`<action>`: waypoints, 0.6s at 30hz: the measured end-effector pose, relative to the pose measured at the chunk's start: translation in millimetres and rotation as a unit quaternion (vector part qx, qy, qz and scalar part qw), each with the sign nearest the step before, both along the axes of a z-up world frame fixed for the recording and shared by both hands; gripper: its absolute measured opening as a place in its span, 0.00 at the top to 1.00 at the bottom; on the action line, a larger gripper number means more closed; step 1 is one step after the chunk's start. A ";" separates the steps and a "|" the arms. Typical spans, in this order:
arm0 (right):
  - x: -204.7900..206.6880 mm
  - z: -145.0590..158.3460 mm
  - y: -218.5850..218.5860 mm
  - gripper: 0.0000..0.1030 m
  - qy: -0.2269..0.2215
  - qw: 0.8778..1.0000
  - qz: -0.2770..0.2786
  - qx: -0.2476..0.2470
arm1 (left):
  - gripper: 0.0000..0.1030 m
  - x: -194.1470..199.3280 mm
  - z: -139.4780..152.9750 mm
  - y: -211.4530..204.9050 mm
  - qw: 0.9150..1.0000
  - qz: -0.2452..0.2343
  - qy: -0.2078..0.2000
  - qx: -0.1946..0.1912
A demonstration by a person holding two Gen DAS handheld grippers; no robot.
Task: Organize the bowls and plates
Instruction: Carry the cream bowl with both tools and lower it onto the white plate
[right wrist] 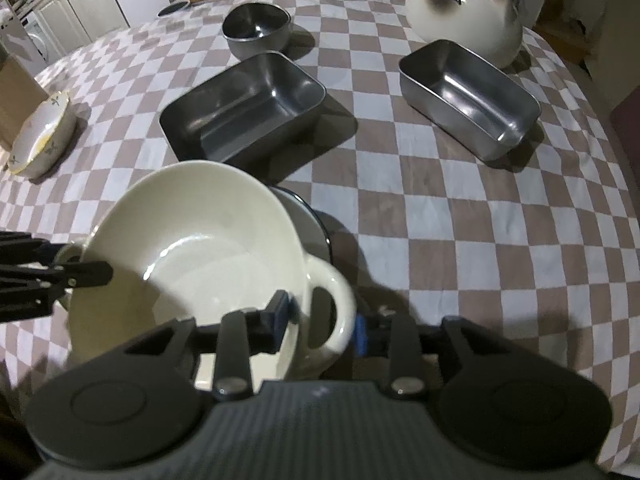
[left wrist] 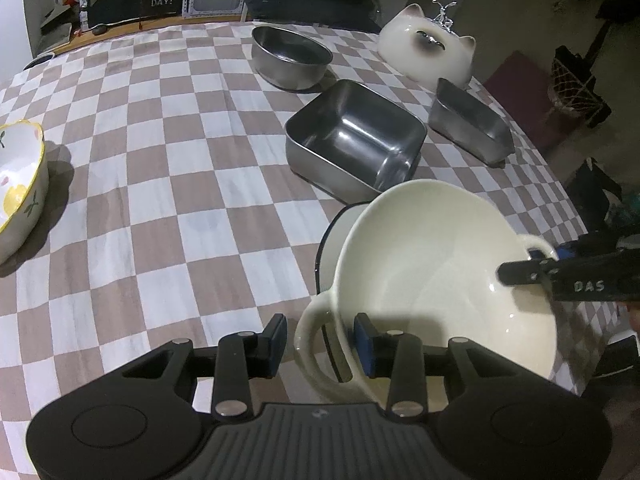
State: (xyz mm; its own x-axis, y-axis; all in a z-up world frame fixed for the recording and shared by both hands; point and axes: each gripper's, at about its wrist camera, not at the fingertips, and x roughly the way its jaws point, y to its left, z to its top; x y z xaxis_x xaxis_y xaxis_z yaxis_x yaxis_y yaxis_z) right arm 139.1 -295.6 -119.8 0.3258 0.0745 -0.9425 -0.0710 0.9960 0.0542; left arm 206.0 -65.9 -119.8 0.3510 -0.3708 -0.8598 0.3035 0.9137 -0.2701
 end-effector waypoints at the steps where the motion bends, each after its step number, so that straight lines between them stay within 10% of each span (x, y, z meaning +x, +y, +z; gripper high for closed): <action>1: 0.5 -1.8 1.0 0.60 0.003 1.000 0.000 -0.004 | 0.59 0.1 0.3 -0.2 1.000 0.000 0.000 0.000; 18: -1.2 -7.2 -7.7 0.54 0.008 1.000 -0.005 0.009 | 0.50 1.9 -0.2 0.5 1.000 -0.007 0.004 0.009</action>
